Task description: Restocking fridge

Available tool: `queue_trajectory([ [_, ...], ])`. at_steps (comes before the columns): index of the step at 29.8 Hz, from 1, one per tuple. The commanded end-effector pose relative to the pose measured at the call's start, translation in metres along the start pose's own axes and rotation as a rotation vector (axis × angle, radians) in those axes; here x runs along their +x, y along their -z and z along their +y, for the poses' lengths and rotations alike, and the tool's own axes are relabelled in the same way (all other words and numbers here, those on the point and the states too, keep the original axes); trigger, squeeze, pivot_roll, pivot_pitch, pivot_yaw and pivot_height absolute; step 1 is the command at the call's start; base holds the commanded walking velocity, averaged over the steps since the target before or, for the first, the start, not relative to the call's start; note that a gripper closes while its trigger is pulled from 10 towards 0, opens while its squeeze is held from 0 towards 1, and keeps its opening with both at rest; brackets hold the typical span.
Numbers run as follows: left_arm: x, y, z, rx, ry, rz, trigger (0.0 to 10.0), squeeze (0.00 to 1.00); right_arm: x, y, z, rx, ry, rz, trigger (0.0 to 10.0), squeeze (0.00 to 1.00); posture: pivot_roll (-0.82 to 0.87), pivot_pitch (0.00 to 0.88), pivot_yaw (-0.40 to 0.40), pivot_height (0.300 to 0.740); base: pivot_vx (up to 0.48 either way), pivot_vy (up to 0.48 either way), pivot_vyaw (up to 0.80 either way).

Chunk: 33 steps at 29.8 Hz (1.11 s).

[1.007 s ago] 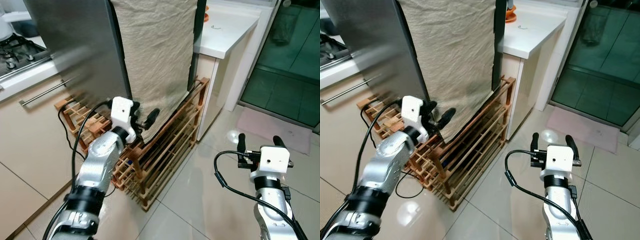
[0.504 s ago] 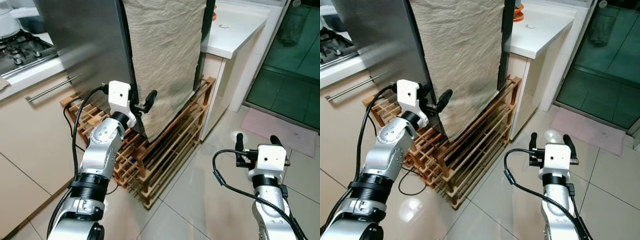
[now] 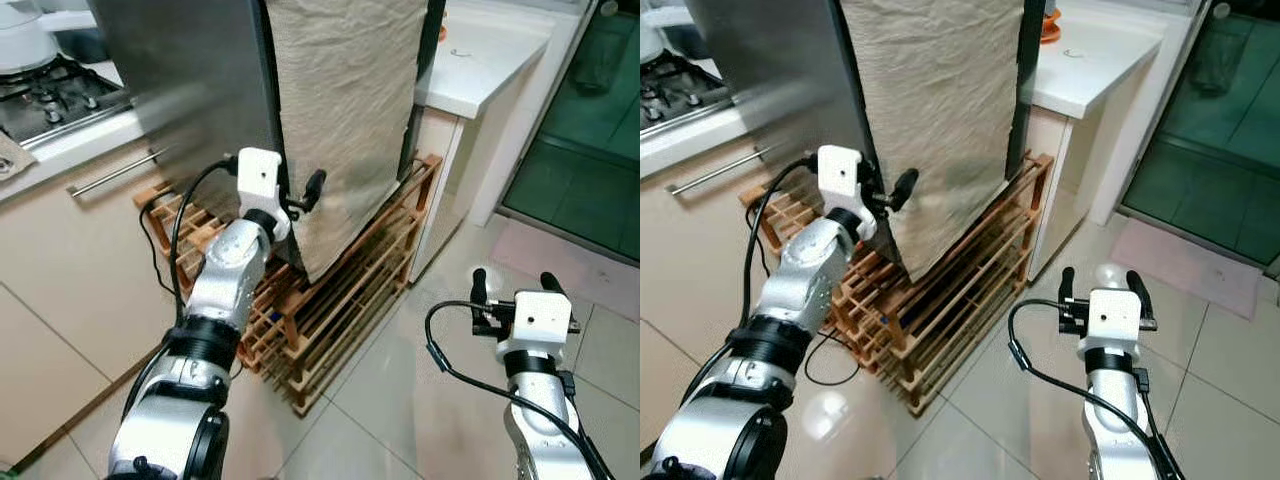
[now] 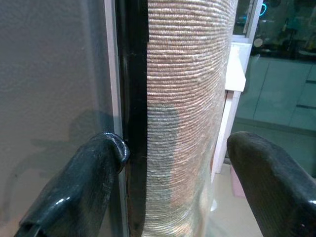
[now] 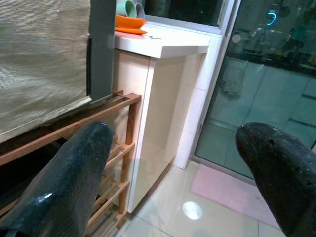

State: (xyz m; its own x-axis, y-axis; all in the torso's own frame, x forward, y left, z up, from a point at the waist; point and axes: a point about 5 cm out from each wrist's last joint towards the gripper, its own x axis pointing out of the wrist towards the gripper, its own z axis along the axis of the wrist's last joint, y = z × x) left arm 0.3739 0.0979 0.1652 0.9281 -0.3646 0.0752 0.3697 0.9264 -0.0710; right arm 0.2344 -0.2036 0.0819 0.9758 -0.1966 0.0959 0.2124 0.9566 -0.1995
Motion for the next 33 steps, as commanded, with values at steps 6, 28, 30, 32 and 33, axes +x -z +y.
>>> queue_trajectory([
  [6, 0.011, -0.013, -0.037, -0.052, 0.241, -0.037, 10.0, 0.0, -0.003, 0.002, 0.002, 0.005, -0.003, 0.006, 10.0, 0.0, -0.02, 0.0, 0.056, 0.74, 0.0, 0.0, 0.0],
  [28, 0.007, -0.023, -0.094, -0.144, 0.585, -0.078, 10.0, 0.0, -0.006, 0.012, 0.004, 0.017, -0.017, 0.053, 10.0, 0.0, -0.03, 0.0, 0.057, 0.74, 0.0, 0.0, 0.0],
  [30, 0.008, -0.019, -0.089, -0.128, 0.532, -0.066, 10.0, 0.0, -0.006, 0.012, 0.004, 0.017, -0.017, 0.055, 10.0, 0.0, -0.03, 0.0, 0.057, 0.74, 0.0, 0.0, 0.0],
  [32, 0.007, -0.011, -0.074, -0.139, 0.447, -0.042, 10.0, 0.0, -0.006, 0.013, 0.005, 0.016, -0.019, 0.057, 10.0, 0.0, -0.03, 0.0, 0.06, 0.74, 0.0, 0.0, 0.0],
  [33, 0.007, -0.011, -0.074, -0.139, 0.447, -0.042, 10.0, 0.0, -0.006, 0.013, 0.005, 0.016, -0.019, 0.057, 10.0, 0.0, -0.03, 0.0, 0.06, 0.74, 0.0, 0.0, 0.0],
])
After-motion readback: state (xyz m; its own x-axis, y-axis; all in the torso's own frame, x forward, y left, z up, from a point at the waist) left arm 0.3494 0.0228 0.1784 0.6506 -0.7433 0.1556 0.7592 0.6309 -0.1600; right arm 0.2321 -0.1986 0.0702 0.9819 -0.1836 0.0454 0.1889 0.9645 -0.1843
